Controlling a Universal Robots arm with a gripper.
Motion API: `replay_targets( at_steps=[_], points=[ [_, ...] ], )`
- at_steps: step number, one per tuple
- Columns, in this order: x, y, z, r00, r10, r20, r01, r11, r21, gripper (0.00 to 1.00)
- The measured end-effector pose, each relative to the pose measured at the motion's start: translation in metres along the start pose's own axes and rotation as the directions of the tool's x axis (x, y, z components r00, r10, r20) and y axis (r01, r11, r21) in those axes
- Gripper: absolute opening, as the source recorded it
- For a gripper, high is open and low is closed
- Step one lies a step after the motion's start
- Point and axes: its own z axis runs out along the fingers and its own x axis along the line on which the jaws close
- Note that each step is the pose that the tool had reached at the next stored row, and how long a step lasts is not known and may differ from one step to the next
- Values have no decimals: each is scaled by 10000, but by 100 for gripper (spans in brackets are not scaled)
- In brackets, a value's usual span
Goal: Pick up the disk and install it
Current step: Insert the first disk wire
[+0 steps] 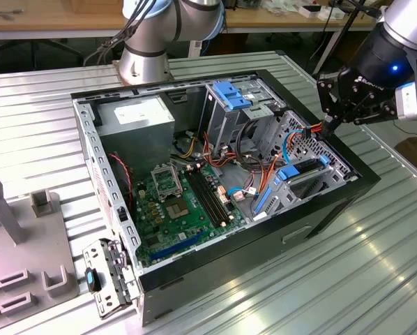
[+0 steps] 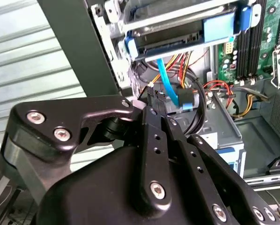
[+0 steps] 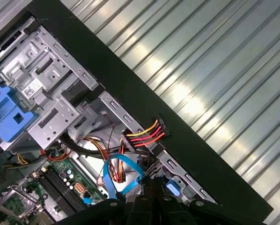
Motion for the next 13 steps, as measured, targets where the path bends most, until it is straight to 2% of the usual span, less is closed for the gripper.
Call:
replay_targets(
  at_steps=[3, 7, 9, 12, 13],
  points=[
    [46, 126, 20, 10000, -14, 8, 14, 10000, 10, 11],
    [89, 220, 40, 10000, -19, 21, 19, 10000, 24, 11],
    [122, 309, 59, 10000, -28, 33, 27, 10000, 39, 11],
    [124, 325, 88, 9978, -667, 20, 667, 9978, 34, 11],
    [123, 325, 92, 9969, -791, 43, 791, 9969, 12, 11]
  ],
)
